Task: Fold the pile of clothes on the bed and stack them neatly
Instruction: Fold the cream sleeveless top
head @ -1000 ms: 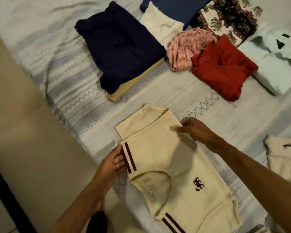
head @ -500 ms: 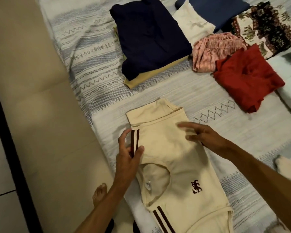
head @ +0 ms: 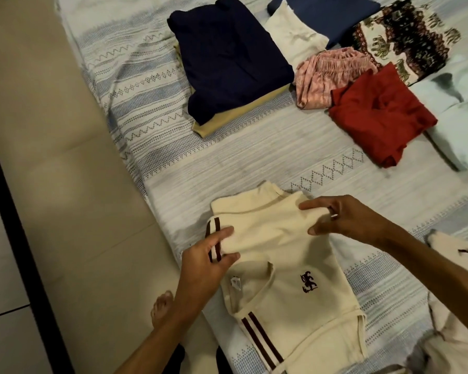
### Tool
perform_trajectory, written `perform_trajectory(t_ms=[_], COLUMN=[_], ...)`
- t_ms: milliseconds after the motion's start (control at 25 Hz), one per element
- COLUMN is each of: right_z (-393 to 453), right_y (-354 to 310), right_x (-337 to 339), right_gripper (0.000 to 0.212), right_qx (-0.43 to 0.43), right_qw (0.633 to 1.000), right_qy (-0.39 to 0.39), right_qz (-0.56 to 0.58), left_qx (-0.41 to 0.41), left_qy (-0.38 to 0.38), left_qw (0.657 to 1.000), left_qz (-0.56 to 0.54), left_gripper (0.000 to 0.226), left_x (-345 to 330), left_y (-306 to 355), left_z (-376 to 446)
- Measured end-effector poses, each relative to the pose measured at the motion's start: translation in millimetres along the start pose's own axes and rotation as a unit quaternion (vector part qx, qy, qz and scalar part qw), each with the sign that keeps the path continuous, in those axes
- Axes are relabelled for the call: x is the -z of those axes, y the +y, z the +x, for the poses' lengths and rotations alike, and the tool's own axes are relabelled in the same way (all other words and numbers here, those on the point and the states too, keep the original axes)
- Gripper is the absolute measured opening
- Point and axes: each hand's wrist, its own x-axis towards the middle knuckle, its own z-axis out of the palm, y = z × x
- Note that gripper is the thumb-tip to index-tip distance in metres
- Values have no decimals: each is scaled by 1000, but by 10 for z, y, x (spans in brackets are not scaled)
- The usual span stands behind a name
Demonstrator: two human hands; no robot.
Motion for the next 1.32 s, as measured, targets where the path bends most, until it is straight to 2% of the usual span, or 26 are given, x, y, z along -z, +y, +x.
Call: perform_trajectory(t_ms=[80,160,280,360,440,520,600,640,680,760,800,880,1000,1040,1120,1200,1320], right_z=[-182,-407,-782,-1025,-1244,-1364,-1320,-1241,-1125,-785,-582,-101,538,653,765,724,571], right_y=[64,163,324,460,572,580,512,470,400,268,225,211,274,305,312,327,341], right_x=[-3,-43,-86,-77,-83,-98,-97,-89,-85,-101,-126,-203,-406,-454,-458,-414,-345], right_gripper=[48,37,21,10,9,20,18,10,12,31,39,44,53,57,51,46,52], right_qx=[38,82,149,172,157,128,78,61,49,44,39,16,-28,-40,-62,-56,-35], right_qw=[986,964,926,906,929,971,993,996,997,996,995,991,983,981,974,979,988], right_qy=[57,80,73,47,12,-20,-57,-62,-57,-15,9,48,119,149,200,171,105], right_qz=[-149,-241,-339,-384,-336,-203,-67,-15,30,78,94,126,140,115,82,95,104], left_qx=[-53,-73,-130,-151,-169,-221,-256,-221,-164,-43,4,99,223,245,264,264,269], left_qy=[9,3,-13,-27,-19,-17,-27,-47,-64,-99,-79,0,74,79,66,45,46], left_qw=[997,992,970,960,950,929,935,955,974,994,996,987,938,926,918,918,920], left_qz=[57,106,204,233,263,295,243,191,140,25,-38,-127,-255,-275,-289,-293,-280], left_gripper=[52,49,42,42,28,14,17,21,19,6,7,10,18,18,21,22,17], left_x=[-12,-62,-166,-203,-209,-245,-277,-271,-249,-183,-153,-143,-153,-157,-135,-108,-64], left_y=[-9,-10,32,1,-48,5,150,233,259,157,52,-187,-436,-476,-522,-514,-478], left_z=[-230,-482,-884,-1095,-1232,-1358,-1437,-1429,-1360,-1070,-871,-392,192,305,420,381,327])
